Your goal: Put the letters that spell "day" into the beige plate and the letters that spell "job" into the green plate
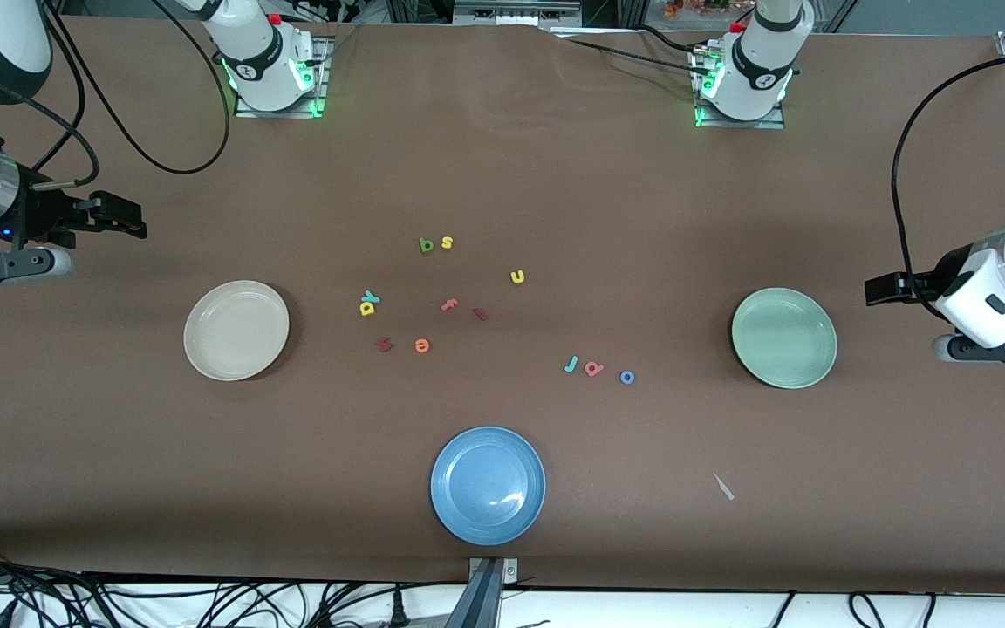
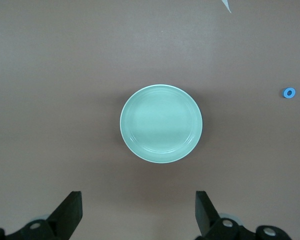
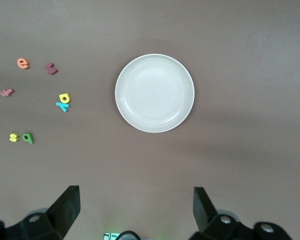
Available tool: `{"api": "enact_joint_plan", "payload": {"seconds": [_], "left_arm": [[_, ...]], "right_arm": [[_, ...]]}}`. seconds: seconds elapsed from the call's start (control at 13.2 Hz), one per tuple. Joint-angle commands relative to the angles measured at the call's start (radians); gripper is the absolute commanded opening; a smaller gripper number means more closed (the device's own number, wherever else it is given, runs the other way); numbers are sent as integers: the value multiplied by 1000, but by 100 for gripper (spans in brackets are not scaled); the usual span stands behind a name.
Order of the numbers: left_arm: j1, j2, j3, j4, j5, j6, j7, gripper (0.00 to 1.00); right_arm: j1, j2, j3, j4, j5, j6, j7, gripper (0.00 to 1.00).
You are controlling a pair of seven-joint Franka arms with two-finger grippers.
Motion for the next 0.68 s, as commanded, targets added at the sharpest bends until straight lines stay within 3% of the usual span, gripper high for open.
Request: {"api": "enact_joint_plan", "payload": {"seconds": [0.0,0.61], "left_arm": [[9,-17,-3,-9,-22,-8,26,99],[9,-17,-3,-11,-20,-8,24,99]], "right_arm": [[-2,6,0,16,-2,-15,-16,100],[12,0,13,8,1,-27,47,100]]}}
